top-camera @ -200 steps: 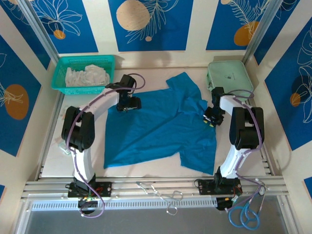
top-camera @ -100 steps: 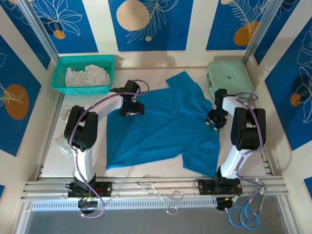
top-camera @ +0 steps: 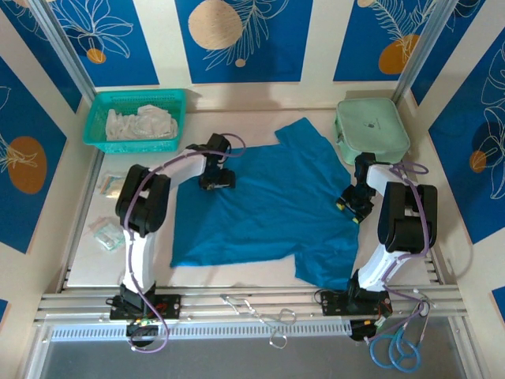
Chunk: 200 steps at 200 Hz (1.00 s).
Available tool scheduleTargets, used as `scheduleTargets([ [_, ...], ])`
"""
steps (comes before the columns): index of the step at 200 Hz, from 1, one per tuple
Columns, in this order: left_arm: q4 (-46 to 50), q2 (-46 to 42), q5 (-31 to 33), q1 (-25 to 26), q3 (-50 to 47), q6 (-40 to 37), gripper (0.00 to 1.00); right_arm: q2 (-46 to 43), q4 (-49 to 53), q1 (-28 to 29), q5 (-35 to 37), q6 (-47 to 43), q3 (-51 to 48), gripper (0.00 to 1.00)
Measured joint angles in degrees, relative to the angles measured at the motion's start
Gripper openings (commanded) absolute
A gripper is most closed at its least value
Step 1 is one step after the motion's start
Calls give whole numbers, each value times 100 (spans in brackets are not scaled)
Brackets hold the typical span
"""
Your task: Fold and stack the t-shirts
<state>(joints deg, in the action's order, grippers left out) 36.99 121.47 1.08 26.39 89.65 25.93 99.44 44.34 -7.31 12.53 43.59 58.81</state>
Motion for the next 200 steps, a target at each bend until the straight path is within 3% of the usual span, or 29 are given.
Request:
scheduleTargets([
  [35,398,846,455,-50,1325,-83,70,0,15,63,-37,105,13,56],
  [66,710,1182,551,-175,1921,-103,70,11,35,203,-79,201,50,56],
  [115,852,1110,702,-289,1827,-96,71,293,168,243,-162,210,420,57],
  [166,1113,841,793,-339,1541,-122,79,376,197,343,-170,173,726,60],
  [200,1698,505,754,-352,1965,-234,84,-39,450,542,-57,-116,1036,64],
])
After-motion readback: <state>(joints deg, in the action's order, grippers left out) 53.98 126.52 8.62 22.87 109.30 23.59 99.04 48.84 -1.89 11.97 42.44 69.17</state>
